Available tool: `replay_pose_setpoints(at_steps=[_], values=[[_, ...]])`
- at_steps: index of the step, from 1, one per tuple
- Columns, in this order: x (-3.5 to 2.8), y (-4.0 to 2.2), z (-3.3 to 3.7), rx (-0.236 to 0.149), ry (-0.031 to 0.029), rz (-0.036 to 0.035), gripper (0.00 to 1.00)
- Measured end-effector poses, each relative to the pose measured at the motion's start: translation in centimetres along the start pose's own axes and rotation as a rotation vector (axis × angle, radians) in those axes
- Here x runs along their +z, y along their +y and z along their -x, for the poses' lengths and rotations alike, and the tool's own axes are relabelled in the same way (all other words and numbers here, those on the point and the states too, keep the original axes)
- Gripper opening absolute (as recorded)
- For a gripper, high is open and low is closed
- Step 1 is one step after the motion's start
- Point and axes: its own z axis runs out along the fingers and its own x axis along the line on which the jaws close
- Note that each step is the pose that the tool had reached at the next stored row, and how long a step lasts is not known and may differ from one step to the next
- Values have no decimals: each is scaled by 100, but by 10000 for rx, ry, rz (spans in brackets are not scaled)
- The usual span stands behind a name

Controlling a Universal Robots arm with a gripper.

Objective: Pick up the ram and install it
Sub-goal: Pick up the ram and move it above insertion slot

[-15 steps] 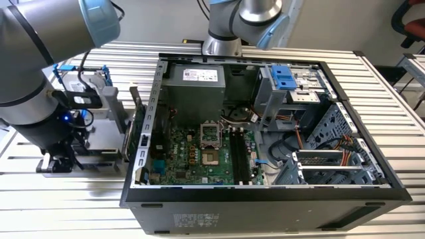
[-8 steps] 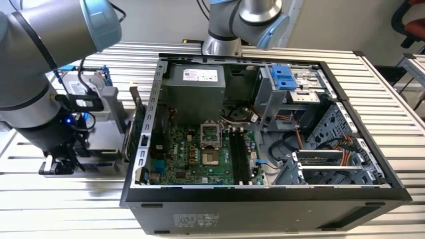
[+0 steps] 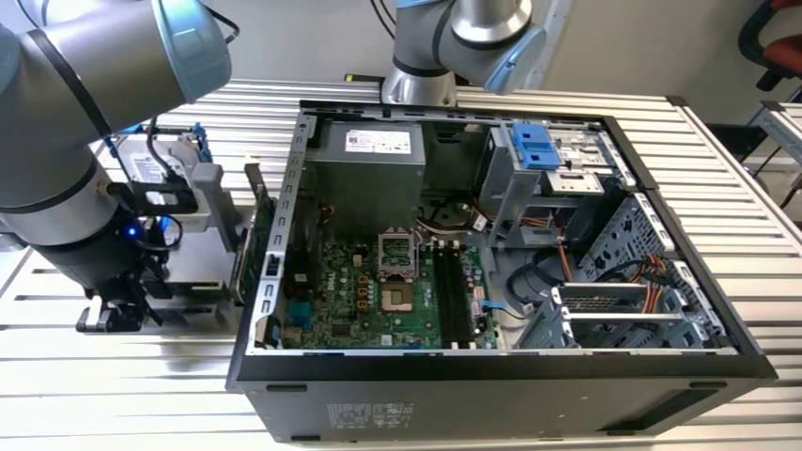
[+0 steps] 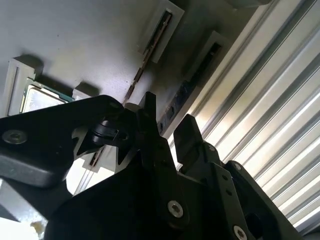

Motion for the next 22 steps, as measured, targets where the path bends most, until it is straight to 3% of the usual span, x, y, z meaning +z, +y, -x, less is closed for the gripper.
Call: replay_pose_setpoints(at_steps=[12,15,22], values=[[2,0,0,0,-1,-1,100],[5,-5,0,4,0,108,100],[3,-5,0,6,4,138,100]])
